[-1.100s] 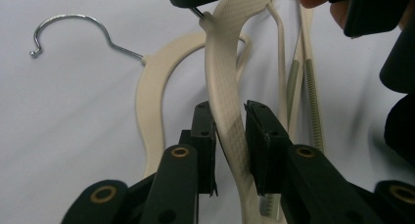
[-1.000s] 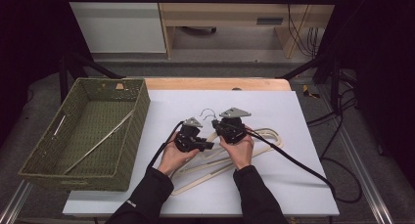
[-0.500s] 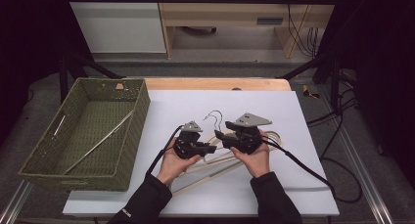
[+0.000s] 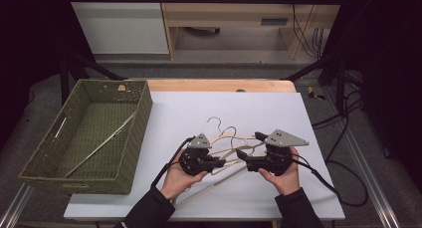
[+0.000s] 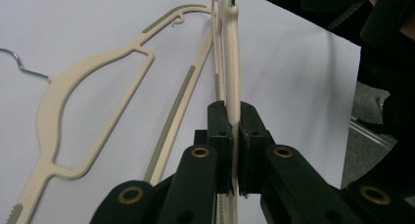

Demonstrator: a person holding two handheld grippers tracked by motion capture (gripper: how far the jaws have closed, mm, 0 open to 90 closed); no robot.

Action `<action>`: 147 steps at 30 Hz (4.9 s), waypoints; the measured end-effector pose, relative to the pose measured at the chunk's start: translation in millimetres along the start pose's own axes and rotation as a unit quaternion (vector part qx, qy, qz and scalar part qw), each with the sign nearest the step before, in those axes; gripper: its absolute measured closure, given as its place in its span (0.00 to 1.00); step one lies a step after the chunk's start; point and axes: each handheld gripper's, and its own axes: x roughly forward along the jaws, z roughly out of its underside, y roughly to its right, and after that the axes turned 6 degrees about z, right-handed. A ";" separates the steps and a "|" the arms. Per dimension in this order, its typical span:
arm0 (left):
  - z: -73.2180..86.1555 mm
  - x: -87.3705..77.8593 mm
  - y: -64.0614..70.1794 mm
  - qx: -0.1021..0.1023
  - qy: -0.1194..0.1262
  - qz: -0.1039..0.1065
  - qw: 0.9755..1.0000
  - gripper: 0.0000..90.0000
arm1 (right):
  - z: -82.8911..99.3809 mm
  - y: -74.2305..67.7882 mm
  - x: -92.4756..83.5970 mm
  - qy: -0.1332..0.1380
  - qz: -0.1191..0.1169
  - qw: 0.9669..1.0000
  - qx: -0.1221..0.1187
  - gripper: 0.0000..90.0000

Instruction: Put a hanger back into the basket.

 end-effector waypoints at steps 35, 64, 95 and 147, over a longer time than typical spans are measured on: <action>-38.4 -144.0 21.9 0.060 0.057 -0.083 0.993 0.96 | 26.7 27.3 -35.8 -0.003 0.042 0.999 0.018 0.08; -42.5 -264.1 -31.2 0.058 0.089 -0.169 0.980 0.96 | 31.0 33.3 -41.0 -0.004 0.049 0.998 0.029 0.07; 16.4 -335.5 -109.5 0.014 0.076 -0.251 0.965 0.96 | 32.0 33.7 -39.1 -0.010 0.046 0.999 0.027 0.07; 124.1 -281.1 -156.1 -0.045 -0.036 -0.284 0.957 0.90 | 33.3 31.2 -35.0 -0.016 0.040 0.999 0.026 0.08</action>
